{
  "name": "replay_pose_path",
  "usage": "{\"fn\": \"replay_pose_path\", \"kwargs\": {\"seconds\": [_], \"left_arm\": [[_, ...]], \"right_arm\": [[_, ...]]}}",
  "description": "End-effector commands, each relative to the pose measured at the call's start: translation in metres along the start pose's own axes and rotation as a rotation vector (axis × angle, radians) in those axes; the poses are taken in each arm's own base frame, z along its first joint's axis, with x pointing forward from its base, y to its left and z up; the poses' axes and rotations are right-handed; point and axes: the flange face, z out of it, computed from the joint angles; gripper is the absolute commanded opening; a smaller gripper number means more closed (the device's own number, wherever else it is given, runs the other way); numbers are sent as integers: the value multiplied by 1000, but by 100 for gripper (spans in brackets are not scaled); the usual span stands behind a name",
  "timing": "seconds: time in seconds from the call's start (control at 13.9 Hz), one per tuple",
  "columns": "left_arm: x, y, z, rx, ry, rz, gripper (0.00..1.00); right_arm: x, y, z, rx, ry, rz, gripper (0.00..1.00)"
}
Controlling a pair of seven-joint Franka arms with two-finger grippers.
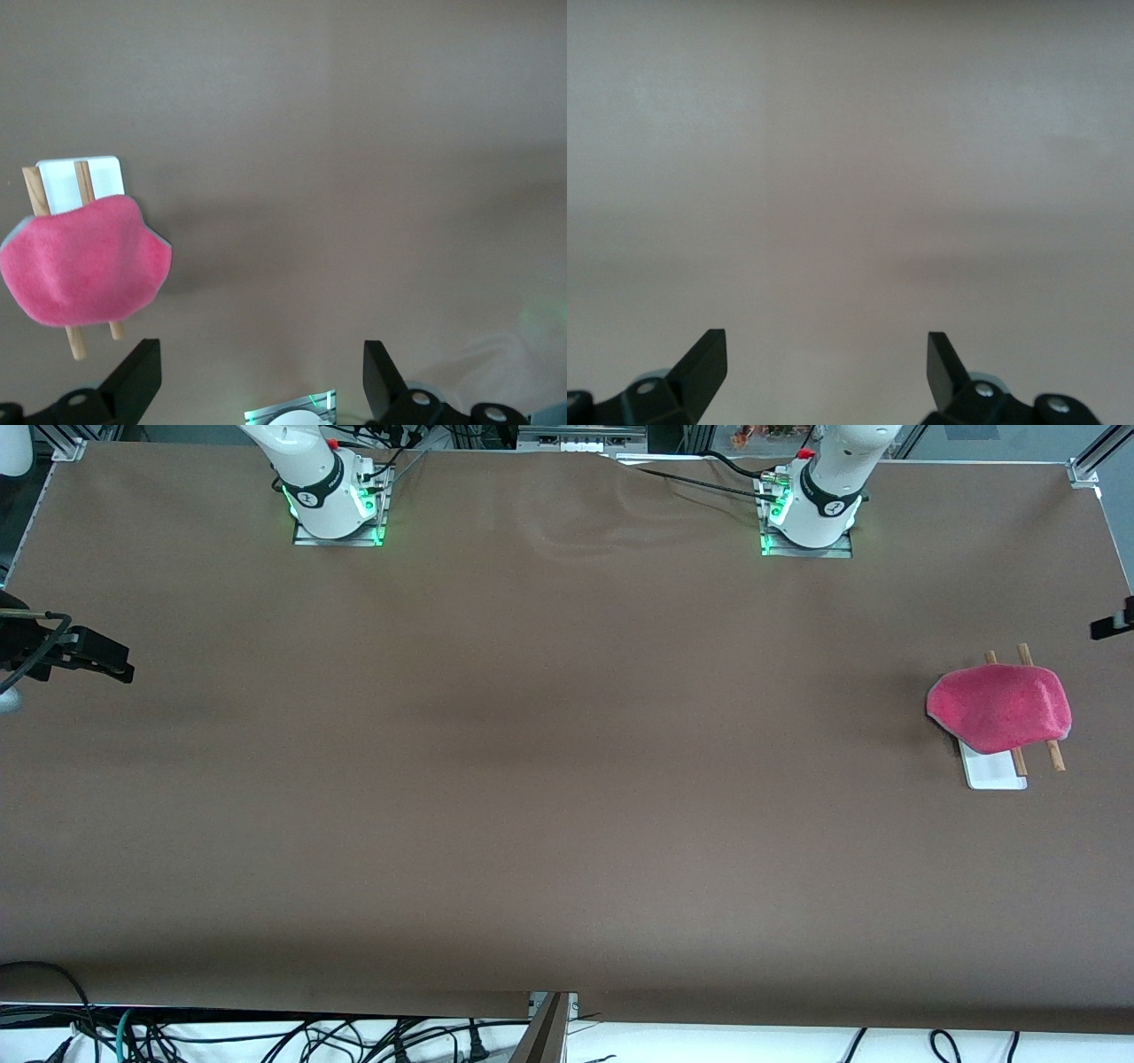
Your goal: Pass towel and hang on rack
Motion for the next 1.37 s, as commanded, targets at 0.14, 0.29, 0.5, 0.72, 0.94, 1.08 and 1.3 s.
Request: {"fn": "replay_pose_path", "kwargs": {"seconds": [0.14, 0.29, 0.5, 0.72, 0.94, 1.08, 1.3], "left_arm": [[23, 74, 51, 120, 14, -118, 100], [34, 112, 82, 193, 3, -94, 100], [31, 137, 83, 222, -14, -84, 100], [33, 148, 83, 226, -3, -68, 100], [33, 156, 83, 252, 11, -61, 100], [38, 168, 97, 280, -15, -86, 100], [28, 187, 94, 344, -2, -103, 100]], "right_arm": [[-3, -3, -5, 16, 11, -19, 100], [-3, -3, -5, 16, 11, -18, 100], [-4, -1, -5, 16, 11, -15, 100], [-3, -3, -4, 16, 11, -18, 100], [-3, -4, -4, 16, 11, -18, 100], [-3, -6, -4, 16, 12, -21, 100], [-3, -6, -4, 16, 12, -21, 100]]}}
